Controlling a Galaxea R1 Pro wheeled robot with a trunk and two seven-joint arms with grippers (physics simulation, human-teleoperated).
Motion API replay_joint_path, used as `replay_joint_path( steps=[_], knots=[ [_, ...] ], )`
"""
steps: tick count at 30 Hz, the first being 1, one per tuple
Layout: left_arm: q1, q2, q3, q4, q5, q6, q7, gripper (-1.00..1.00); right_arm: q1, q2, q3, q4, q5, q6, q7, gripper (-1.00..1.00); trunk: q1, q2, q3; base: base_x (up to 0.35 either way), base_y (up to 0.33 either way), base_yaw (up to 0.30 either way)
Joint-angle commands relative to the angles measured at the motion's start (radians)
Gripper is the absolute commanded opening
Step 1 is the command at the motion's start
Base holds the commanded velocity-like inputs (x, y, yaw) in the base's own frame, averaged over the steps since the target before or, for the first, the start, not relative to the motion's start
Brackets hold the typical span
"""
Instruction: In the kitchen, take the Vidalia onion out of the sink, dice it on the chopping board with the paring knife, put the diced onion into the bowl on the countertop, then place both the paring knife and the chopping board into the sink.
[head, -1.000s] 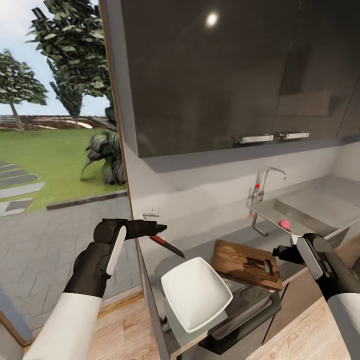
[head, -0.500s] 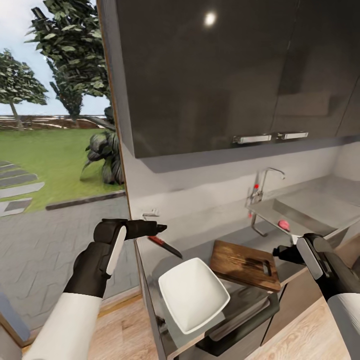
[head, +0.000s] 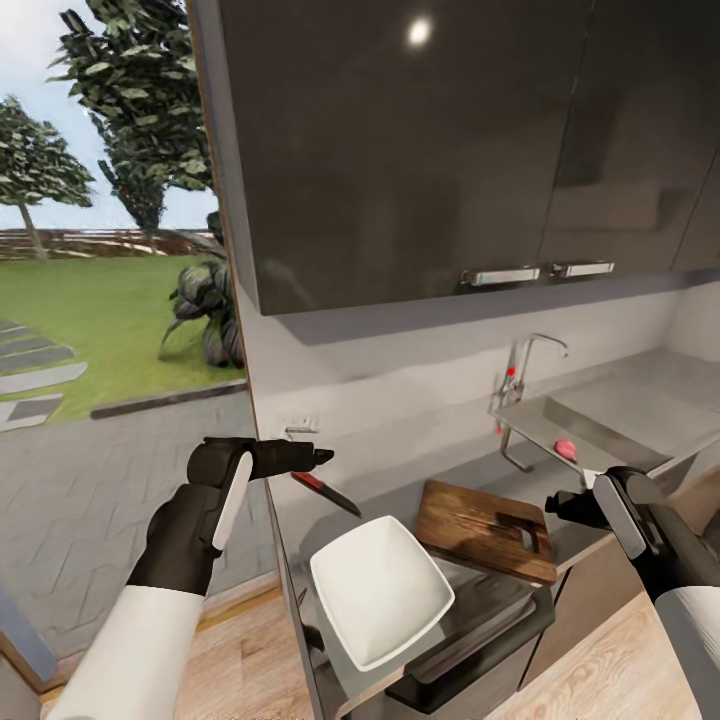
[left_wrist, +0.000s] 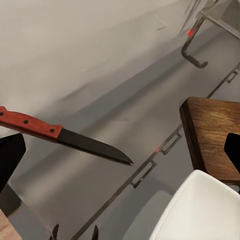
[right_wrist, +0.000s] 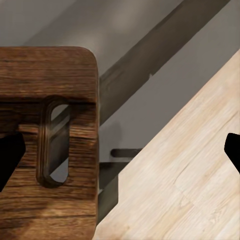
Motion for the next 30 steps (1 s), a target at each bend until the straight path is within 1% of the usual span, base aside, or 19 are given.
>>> replay_joint_path(
  steps=[1,30],
  knots=[
    [0.0,0.0,0.001,-0.001,0.0,0.005,-0.001,1.0,0.0,0.0,0.0,-0.001,-0.011,0.003,-0.009,1.0,0.0,-0.001,-0.002,0.001,-0.002,0.0],
    [0.0,0.0,0.0,-0.001,0.0,0.004,-0.001,1.0,0.0,0.0,-0.001,-0.001,-0.011,0.003,-0.009,1.0,0.0,-0.001,-0.005,0.0,0.0,0.0]
  ],
)
